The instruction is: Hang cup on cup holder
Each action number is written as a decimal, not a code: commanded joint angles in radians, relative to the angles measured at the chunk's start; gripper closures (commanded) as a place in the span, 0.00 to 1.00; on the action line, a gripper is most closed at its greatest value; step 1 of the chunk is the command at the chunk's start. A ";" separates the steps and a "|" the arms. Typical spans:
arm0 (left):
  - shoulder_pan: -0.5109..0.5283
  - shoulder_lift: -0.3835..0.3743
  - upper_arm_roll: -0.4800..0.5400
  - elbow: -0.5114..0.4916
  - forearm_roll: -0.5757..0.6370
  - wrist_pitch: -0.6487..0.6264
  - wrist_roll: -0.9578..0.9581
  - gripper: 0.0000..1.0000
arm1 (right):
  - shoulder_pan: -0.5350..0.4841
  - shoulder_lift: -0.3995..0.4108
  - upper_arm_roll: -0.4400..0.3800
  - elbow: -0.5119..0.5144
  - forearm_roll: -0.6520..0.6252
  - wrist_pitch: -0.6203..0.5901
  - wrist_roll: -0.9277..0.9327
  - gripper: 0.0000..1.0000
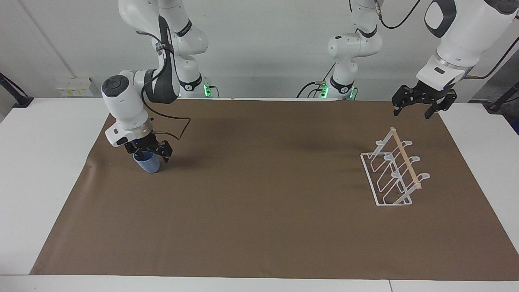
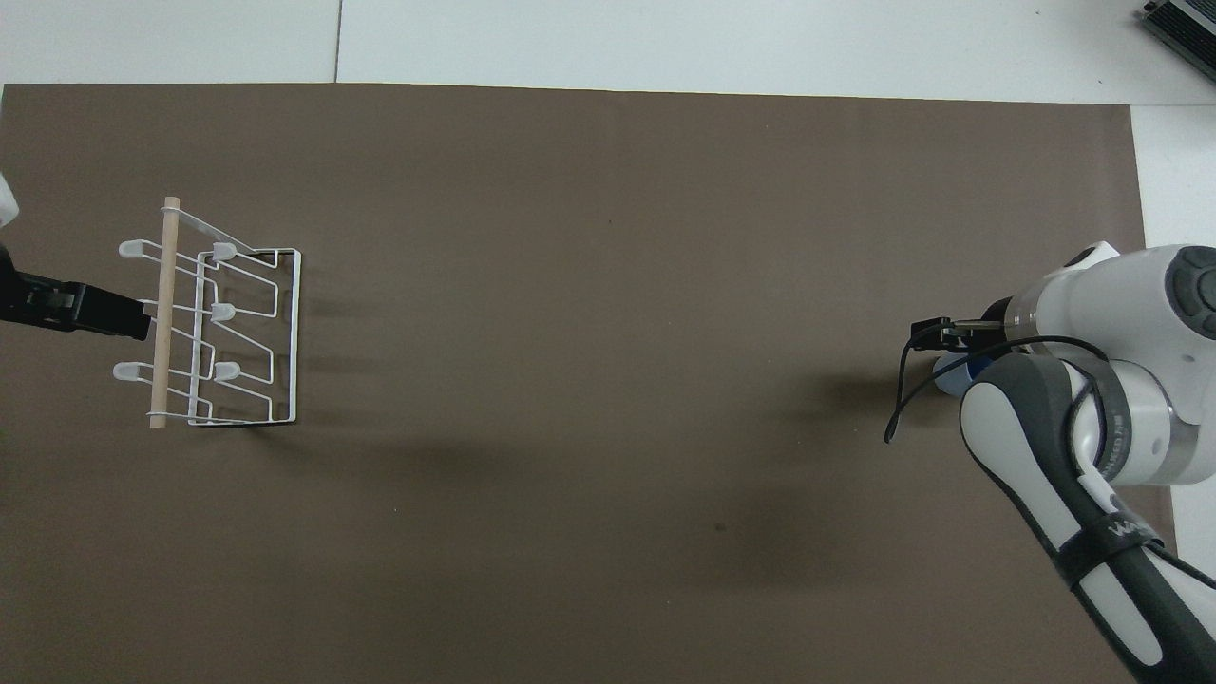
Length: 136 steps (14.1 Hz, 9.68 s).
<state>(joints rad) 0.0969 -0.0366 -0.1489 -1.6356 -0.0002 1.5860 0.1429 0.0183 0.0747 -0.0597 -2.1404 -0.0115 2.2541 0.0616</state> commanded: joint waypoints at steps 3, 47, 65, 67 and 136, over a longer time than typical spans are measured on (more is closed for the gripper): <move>0.000 -0.026 0.005 -0.026 0.000 -0.006 -0.003 0.00 | -0.003 -0.041 0.003 -0.088 0.011 0.022 0.003 0.00; -0.267 -0.194 -0.011 -0.434 -0.764 0.609 -1.558 0.00 | 0.371 -0.092 0.118 0.051 1.407 0.053 -0.451 1.00; -0.264 -0.095 0.000 -0.354 -0.672 0.445 -1.465 0.00 | 0.566 -0.167 0.133 0.062 1.765 0.289 -0.396 1.00; -0.259 -0.095 -0.001 -0.337 -0.646 0.425 -1.453 0.00 | 0.566 -0.167 0.133 0.062 1.765 0.289 -0.396 1.00; -0.059 0.098 0.011 -0.303 0.655 0.971 -1.217 1.00 | -0.056 -0.104 0.098 0.576 0.027 -0.703 -0.055 0.00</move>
<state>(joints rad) 0.0201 0.0548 -0.1348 -1.9387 0.6077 2.5354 -1.0534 0.0037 -0.0236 0.0305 -1.5634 0.0186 1.5661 -0.0103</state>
